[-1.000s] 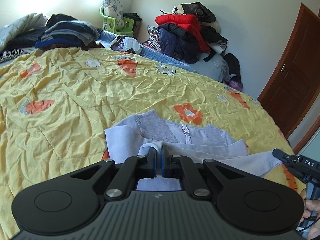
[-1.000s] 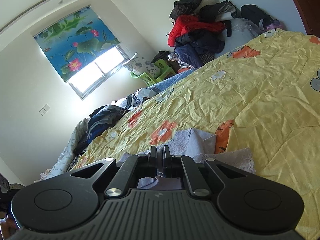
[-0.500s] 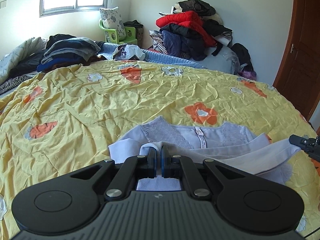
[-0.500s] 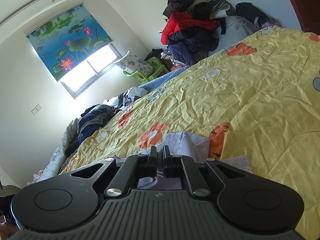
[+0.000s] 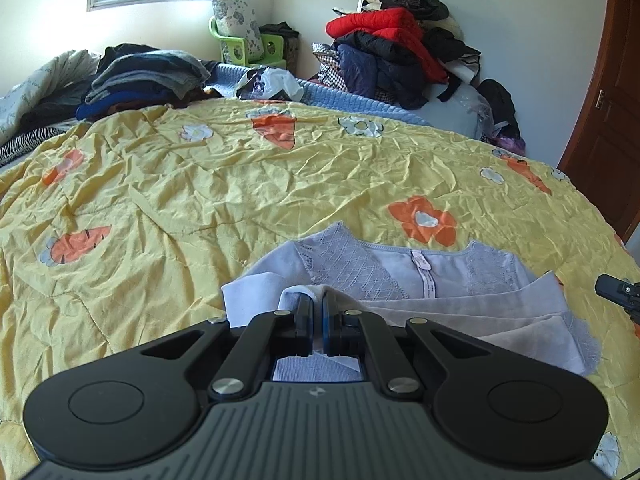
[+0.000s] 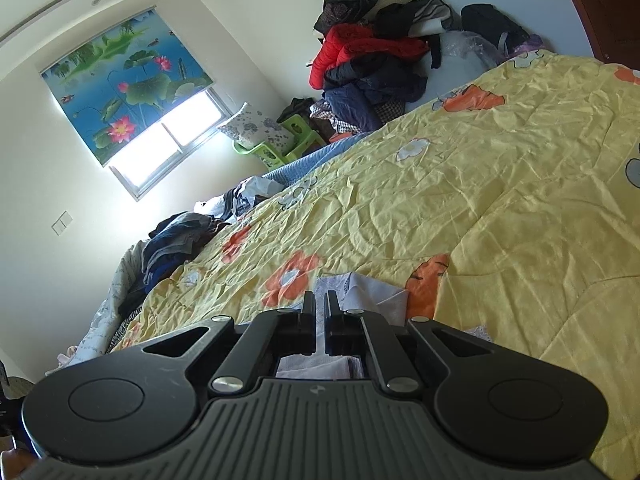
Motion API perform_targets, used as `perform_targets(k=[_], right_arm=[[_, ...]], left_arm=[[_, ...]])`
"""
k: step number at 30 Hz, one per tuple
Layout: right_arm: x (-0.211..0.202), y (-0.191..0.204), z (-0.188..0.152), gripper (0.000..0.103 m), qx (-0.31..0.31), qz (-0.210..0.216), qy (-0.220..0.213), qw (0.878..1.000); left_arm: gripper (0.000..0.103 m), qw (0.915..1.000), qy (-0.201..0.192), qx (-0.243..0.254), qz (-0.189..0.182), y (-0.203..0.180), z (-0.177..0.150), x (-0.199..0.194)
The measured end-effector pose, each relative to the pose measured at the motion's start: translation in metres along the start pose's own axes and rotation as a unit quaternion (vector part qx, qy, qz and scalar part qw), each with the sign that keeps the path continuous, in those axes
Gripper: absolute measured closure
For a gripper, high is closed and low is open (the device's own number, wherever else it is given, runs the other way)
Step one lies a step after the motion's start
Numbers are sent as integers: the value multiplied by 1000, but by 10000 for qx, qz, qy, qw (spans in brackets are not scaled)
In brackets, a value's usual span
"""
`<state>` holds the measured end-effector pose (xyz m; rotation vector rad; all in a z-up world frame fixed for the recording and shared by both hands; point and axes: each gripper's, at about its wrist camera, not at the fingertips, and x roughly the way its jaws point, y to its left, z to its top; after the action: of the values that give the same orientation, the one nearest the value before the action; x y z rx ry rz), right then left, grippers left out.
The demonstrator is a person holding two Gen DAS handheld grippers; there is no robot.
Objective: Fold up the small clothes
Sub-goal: 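Lower the held hem onto the collar area with both grippers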
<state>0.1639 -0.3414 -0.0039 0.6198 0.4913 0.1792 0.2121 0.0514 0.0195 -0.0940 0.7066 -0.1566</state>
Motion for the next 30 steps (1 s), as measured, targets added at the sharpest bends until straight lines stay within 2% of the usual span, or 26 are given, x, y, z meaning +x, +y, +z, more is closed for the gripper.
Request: perform_targets(k=[1, 4, 6, 8, 11, 14, 21, 26, 30], right_arm=[[1, 1, 0, 93, -9, 67, 83, 9999], [1, 9, -7, 82, -267, 78, 345, 9990], [-2, 13, -14, 66, -417, 68, 541, 9976], [-8, 9, -19, 62, -182, 275, 721, 9969], [-16, -4, -28, 60, 506, 595, 955, 9924], [-23, -14, -37, 57, 982, 740, 1175, 9854], [-23, -20, -55, 55, 1287, 638, 1566, 9772], [-2, -29, -60, 54, 1682, 493, 1559, 9721], [2, -27, -58, 55, 1792, 652, 1237, 9738]], left_arm=[[99, 10000, 17, -5, -1, 0, -1, 2], [99, 10000, 27, 30, -7, 1, -4, 2], [99, 10000, 23, 51, 3, 1, -5, 2], [99, 10000, 44, 28, -5, 2, -5, 3], [99, 10000, 46, 22, -15, 3, -5, 3], [99, 10000, 26, 56, -15, 2, -5, 2], [99, 10000, 26, 32, 2, 1, -5, 1], [99, 10000, 29, 2, 4, 1, -4, 0], [99, 10000, 51, 1, 5, 2, -5, 1]])
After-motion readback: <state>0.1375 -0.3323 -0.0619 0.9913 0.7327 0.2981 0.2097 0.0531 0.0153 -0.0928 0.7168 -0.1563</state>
